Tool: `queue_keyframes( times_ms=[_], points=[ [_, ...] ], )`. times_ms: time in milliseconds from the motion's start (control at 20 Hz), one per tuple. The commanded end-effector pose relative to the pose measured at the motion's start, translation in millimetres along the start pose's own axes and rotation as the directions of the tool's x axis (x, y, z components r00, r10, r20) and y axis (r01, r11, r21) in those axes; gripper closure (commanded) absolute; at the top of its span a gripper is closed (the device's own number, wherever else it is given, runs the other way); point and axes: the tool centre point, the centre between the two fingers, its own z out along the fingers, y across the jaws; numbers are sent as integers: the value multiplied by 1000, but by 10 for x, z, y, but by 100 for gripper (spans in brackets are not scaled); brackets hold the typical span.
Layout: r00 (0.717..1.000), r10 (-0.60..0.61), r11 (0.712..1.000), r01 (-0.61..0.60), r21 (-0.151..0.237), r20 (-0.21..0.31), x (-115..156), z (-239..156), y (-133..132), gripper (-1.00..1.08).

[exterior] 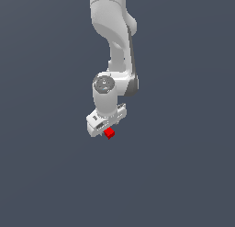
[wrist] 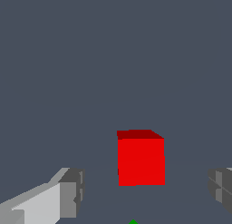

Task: Stack the red cube on top of the green cube.

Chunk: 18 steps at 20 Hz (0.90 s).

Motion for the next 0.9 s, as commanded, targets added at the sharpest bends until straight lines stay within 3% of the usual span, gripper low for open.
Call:
queue_keyframes(
  times_ms=[0,500,850],
  points=[
    [1000,-18,1000,18,0,0,-4,24,14,-92],
    [1000,-20,1000,20,-1,1,-4,44,19,-92],
    [1000,-20,1000,20,-1,1,-9,324,11,-92]
  ],
)
